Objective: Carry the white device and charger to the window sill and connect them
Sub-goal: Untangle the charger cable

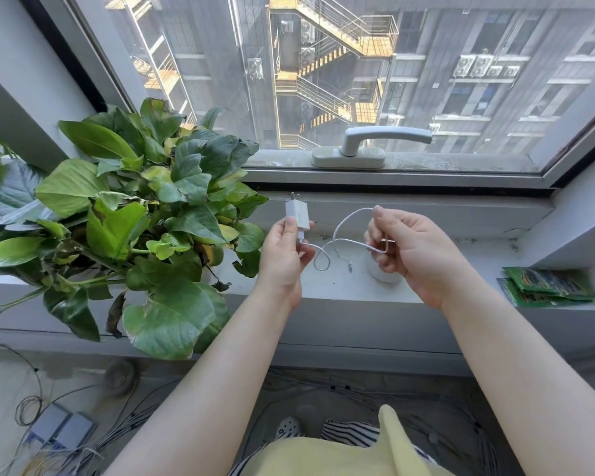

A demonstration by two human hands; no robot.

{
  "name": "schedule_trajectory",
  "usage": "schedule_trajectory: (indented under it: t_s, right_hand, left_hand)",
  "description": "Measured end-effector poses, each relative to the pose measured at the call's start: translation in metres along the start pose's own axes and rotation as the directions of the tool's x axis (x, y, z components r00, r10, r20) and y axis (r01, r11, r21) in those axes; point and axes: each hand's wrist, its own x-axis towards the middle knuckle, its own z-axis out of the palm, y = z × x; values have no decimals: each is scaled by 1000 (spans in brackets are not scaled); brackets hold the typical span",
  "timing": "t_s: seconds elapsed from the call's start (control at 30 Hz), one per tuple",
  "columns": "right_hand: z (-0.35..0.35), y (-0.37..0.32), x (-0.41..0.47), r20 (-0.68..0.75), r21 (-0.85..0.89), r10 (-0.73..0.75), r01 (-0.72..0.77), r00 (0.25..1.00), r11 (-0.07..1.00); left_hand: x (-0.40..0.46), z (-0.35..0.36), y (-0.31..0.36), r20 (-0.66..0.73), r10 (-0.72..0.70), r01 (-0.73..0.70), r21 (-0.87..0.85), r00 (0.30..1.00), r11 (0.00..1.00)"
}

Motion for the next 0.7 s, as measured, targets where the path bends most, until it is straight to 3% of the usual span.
schedule_trajectory:
  t_s: [0.1,0.23,0.33,0.4,0.47,0.57,0.63,0.7]
  right_hand:
    - [3,1,-2,39,-198,-73,80,997,977]
    - [7,-4,-3,88,-179,-143,157,986,971]
    - [2,-2,-5,179,-93,-98,116,979,989]
    - [-2,4,-6,244,-10,-39,43,969,999]
    - [-6,13,-6,241,-7,31,-30,970,1000]
    - [-11,26,-4,85,-122,134,-123,987,985]
    - [-9,32,-2,-37,-282,115,-121,993,952]
    - [-2,38,3,-124,-493,7,-68,992,867]
  left_hand:
    - [-2,3,-2,-29,-35,35,-3,999,999]
    - [-8,5,0,-69,-266,256,-127,962,958]
    - [-7,4,4,74,-480,480,-290,874,828]
    - [-7,5,7,190,-493,524,-419,849,741]
    - [-6,7,9,210,-456,498,-477,865,725]
    - [-2,5,7,132,-345,368,-415,929,832]
    - [4,1,-2,71,-229,239,-254,971,937]
    - [10,-3,-13,42,-96,97,-24,994,995]
